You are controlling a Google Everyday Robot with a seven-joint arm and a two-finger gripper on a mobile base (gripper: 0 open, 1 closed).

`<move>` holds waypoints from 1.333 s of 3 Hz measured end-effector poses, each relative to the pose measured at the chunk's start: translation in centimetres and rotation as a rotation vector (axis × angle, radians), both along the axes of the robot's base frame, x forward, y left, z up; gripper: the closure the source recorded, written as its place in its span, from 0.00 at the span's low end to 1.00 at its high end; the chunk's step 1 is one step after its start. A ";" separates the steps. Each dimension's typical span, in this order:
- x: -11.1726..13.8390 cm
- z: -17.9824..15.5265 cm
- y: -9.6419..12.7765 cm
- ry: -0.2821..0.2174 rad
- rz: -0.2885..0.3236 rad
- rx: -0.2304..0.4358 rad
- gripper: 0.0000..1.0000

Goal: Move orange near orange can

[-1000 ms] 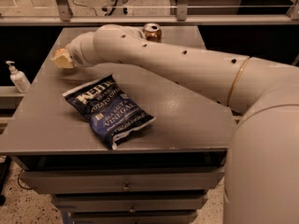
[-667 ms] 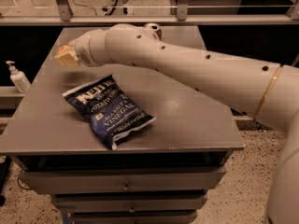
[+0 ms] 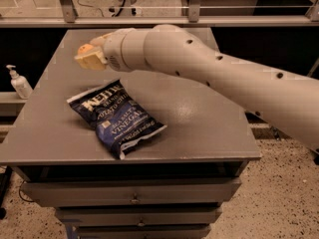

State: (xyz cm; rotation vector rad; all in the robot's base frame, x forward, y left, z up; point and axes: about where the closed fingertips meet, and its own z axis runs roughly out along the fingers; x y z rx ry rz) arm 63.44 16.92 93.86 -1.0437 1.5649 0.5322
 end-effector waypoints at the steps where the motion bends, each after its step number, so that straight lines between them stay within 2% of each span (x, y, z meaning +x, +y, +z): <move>1: 0.1 -0.1 -0.1 0.002 -0.002 -0.001 1.00; 2: 0.5 0.1 -3.7 0.014 -0.070 -0.003 1.00; 3: 0.6 1.3 -10.7 0.015 -0.190 -0.006 1.00; 4: 0.3 2.0 -16.0 0.016 -0.289 -0.012 1.00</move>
Offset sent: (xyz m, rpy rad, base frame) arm 0.0119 -0.1072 0.0024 -0.0067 0.0373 -0.1946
